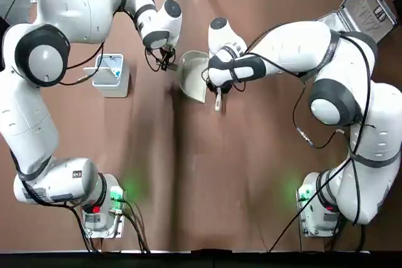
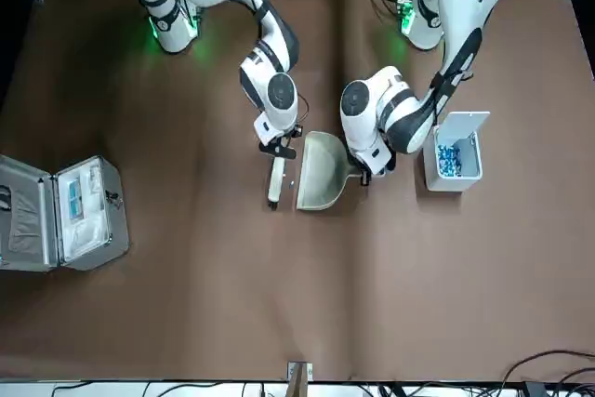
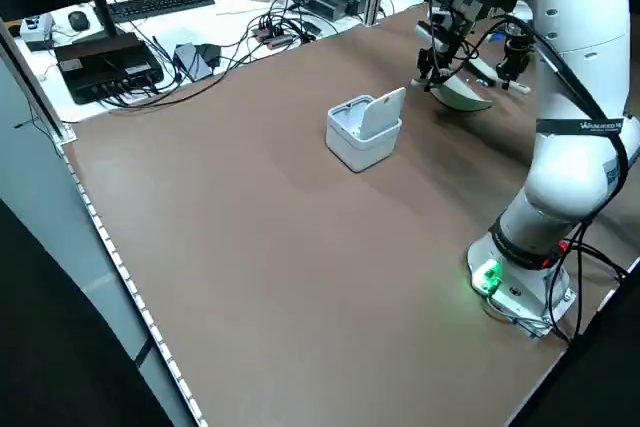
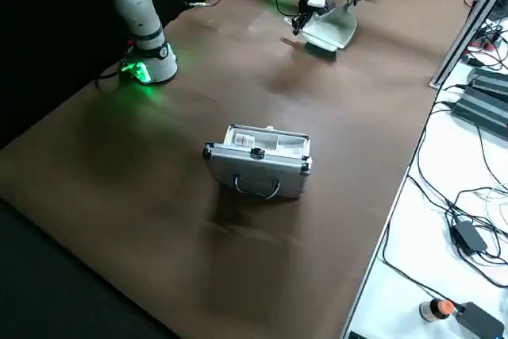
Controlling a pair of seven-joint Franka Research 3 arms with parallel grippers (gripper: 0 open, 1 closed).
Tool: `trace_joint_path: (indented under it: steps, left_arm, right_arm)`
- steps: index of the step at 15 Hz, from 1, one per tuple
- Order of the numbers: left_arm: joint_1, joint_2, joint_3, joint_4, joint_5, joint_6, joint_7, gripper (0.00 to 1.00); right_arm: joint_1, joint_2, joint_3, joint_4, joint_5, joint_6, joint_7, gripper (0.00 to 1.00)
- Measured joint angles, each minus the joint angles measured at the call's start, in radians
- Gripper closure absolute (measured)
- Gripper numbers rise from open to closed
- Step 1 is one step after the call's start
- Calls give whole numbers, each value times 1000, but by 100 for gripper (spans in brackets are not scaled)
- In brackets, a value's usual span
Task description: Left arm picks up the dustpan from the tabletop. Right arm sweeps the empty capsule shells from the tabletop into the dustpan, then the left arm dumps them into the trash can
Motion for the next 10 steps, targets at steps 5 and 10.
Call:
trace_joint_path:
  steps: [5, 10]
  left_arm:
    - [-1, 1, 0, 0, 0, -1, -5, 67]
    - [-1, 1, 0, 0, 0, -2, -7, 67]
  right_arm:
    - [36, 30, 0, 55, 13, -1, 5, 73]
    - [69, 67, 0, 98, 38, -1, 5, 73]
